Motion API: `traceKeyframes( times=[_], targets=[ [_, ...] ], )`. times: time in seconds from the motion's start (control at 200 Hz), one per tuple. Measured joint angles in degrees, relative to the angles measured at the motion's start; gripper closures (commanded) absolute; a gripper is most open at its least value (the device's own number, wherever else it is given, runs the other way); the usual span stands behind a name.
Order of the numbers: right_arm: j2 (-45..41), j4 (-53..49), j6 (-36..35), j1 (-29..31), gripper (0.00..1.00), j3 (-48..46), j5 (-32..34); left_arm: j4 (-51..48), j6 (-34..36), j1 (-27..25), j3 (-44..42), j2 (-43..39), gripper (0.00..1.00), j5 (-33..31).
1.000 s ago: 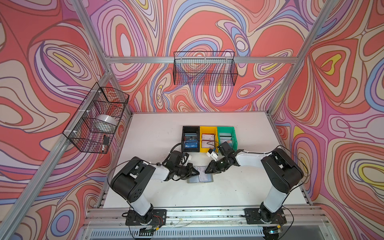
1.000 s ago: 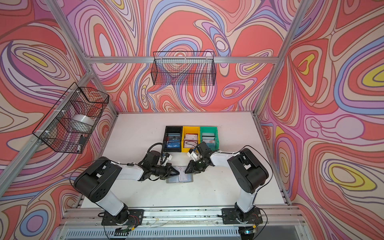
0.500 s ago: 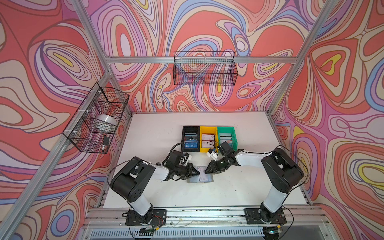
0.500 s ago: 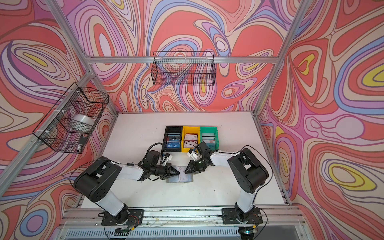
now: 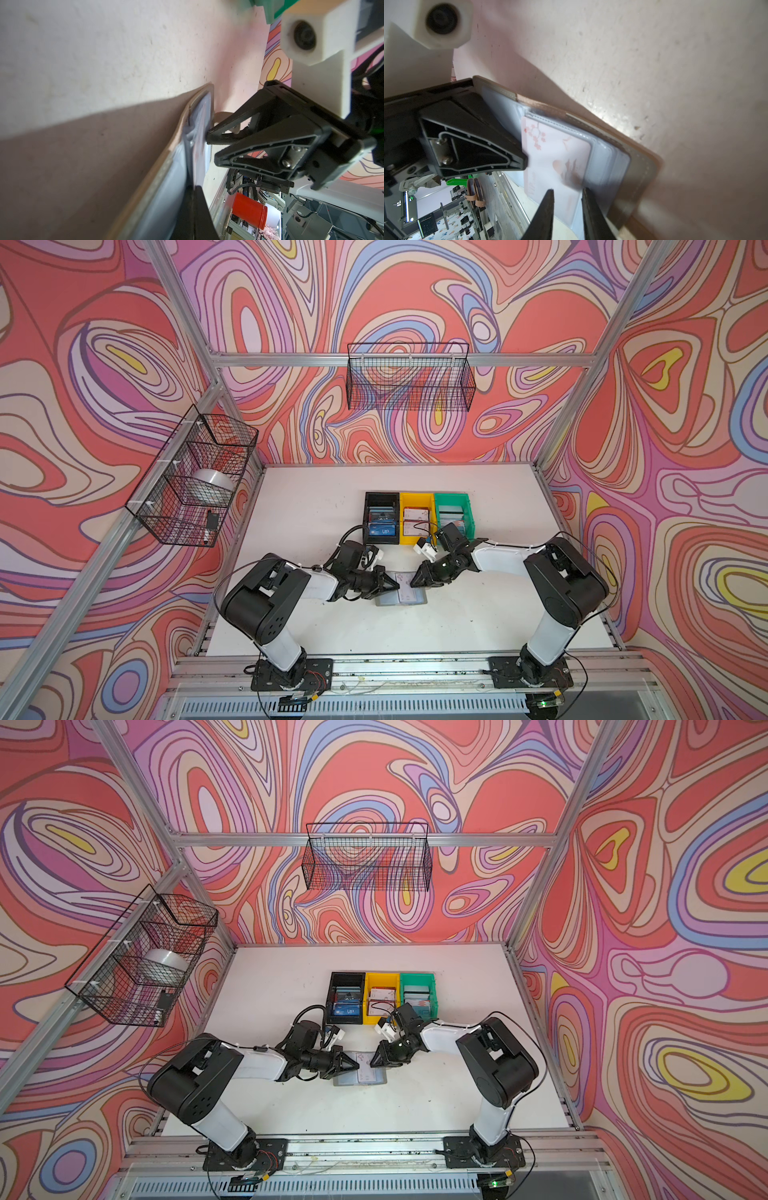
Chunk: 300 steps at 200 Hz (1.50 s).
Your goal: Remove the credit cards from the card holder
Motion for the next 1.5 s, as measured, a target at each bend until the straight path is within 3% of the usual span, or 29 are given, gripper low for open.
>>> traceKeyframes(
  times=[0.371, 0.631, 0.881, 1.502],
  targets=[
    [-5.0, -4.9, -0.2, 0.0, 0.72, 1.0, 2.6, -0.3, 0.3, 0.3, -0.3, 0.0, 0.98, 0.5],
    [-4.7, -3.5, 0.7, 0.0, 0.72, 1.0, 1.9, -3.7, 1.9, 0.4, -0.1, -1.2, 0.89, 0.7],
    [-4.0, -2.4, 0.8, 0.0, 0.72, 0.9, 1.3, -3.8, 1.7, 0.4, -0.1, -0.6, 0.86, 0.7],
    [-3.5, -2.3, 0.8, 0.0, 0.72, 0.7, 1.1, -1.3, 0.5, 0.4, -0.1, 1.0, 0.99, 0.7]
  ],
)
